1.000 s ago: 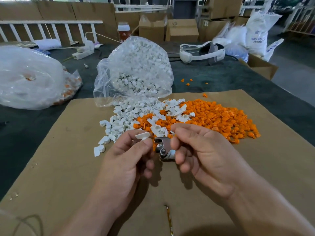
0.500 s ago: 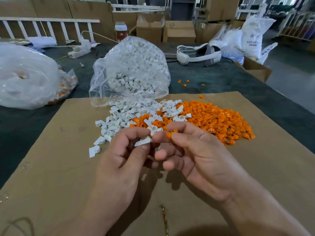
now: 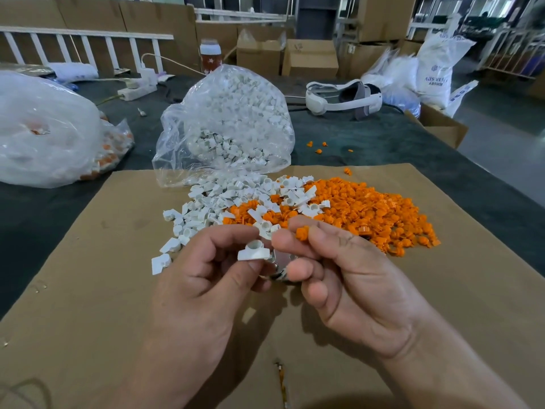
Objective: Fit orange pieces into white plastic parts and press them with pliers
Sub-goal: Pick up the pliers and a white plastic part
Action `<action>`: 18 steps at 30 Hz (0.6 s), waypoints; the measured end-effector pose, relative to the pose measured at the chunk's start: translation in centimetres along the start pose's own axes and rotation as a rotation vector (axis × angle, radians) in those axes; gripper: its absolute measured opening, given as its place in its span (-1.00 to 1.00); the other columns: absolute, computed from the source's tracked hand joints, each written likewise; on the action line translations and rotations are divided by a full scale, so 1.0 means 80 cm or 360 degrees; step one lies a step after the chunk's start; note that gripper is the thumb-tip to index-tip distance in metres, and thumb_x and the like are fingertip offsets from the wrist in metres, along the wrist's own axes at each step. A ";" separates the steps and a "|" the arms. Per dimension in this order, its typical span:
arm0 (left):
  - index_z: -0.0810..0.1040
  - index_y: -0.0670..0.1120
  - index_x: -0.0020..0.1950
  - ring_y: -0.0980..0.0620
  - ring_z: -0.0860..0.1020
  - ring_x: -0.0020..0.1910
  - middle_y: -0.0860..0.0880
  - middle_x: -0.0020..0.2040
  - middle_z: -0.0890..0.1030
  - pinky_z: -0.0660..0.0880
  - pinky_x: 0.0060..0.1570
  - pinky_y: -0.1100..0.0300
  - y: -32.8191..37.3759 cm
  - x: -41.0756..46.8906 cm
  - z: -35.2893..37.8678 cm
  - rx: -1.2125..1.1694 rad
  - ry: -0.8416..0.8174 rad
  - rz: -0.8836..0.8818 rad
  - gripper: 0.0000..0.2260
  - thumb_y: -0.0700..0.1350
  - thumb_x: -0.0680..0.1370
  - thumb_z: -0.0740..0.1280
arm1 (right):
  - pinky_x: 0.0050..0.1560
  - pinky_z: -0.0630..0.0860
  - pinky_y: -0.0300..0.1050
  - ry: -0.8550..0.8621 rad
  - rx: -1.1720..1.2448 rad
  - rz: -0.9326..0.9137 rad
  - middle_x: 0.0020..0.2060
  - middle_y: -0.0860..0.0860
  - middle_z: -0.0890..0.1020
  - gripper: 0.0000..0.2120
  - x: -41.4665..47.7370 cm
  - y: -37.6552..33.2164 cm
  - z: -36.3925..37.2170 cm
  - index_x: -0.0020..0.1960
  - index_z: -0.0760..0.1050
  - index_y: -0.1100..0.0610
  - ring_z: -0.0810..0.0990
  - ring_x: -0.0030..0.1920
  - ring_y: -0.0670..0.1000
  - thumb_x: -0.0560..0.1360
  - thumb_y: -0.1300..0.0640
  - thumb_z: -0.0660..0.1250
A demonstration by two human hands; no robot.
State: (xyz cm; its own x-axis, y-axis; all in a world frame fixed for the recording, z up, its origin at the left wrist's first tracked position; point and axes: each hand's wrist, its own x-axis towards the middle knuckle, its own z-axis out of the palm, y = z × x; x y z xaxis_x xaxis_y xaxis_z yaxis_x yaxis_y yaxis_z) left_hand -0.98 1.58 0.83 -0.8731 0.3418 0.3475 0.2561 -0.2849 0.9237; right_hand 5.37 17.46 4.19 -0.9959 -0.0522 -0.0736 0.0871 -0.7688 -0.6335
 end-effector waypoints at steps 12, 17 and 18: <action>0.69 0.02 0.04 -0.07 0.66 -0.29 -0.13 -0.14 0.69 0.61 -0.23 0.18 0.002 0.003 -0.004 -0.0267 0.0012 -0.0277 -0.70 -0.06 0.33 0.54 | -0.32 0.62 -0.17 -0.0069 -0.0326 -0.0269 -0.07 0.24 0.67 -0.81 0.002 0.005 -0.004 0.03 0.65 0.20 0.70 -0.23 0.10 0.48 0.24 0.31; 0.69 -0.15 -0.03 -0.04 0.66 -0.25 -0.23 -0.14 0.68 0.59 -0.30 0.22 0.006 0.006 -0.006 -0.0708 -0.0174 -0.0535 -0.62 -0.06 0.24 0.67 | -0.22 0.57 -0.21 0.0273 -0.1458 -0.0745 -0.16 -0.02 0.63 -0.81 0.000 0.016 -0.010 0.04 0.67 -0.02 0.62 -0.27 -0.01 0.51 0.18 0.36; 0.69 -0.17 -0.03 -0.04 0.67 -0.26 -0.22 -0.15 0.68 0.59 -0.31 0.22 0.006 0.006 -0.008 -0.0747 -0.0222 -0.0573 -0.63 -0.08 0.25 0.66 | -0.22 0.58 -0.19 0.0285 -0.1601 -0.0819 -0.11 -0.05 0.63 -0.81 -0.001 0.018 -0.010 0.04 0.66 -0.05 0.63 -0.25 -0.02 0.52 0.18 0.36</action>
State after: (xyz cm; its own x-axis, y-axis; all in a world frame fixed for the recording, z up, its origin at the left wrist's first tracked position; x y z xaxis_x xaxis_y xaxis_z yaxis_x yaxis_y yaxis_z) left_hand -1.53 1.05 1.37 -0.8002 0.5952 0.0735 -0.2832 -0.4831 0.8285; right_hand 5.57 16.86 2.66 -0.9082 0.2748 0.3157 -0.2705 0.1902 -0.9438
